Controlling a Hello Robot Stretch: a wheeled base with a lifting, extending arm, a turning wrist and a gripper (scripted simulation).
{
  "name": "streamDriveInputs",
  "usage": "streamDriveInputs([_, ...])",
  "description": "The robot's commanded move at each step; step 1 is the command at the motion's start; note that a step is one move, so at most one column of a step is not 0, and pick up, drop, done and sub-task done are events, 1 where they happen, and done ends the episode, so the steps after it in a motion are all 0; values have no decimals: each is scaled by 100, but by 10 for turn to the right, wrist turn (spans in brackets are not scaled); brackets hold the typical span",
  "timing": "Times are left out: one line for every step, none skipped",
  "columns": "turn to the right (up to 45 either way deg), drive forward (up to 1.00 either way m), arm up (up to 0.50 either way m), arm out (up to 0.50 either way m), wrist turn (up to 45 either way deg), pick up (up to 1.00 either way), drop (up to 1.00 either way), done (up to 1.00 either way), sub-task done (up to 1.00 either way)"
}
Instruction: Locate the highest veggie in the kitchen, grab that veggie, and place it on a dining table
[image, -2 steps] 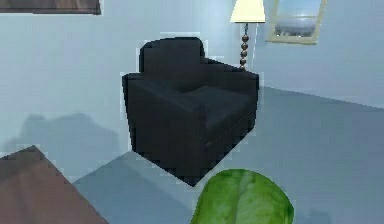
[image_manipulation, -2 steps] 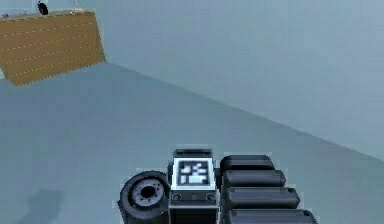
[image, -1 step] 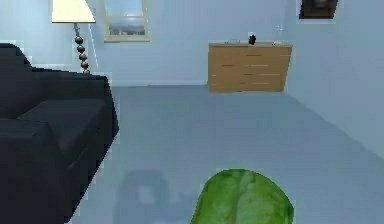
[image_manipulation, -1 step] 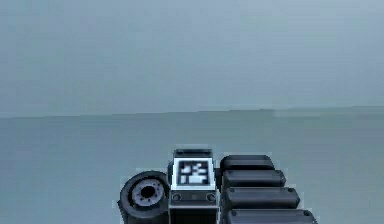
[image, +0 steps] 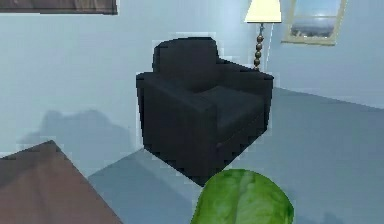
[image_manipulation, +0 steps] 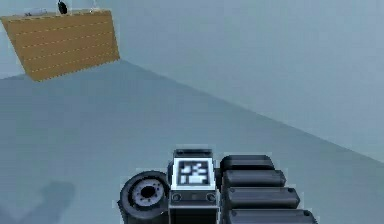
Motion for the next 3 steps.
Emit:
streamDriveInputs([-30,0,0,0,0,0,0,0,0])
streamDriveInputs([450,0,0,0,0,0,0,0,0])
streamDriveInputs([90,0,0,0,0,0,0,0,0])
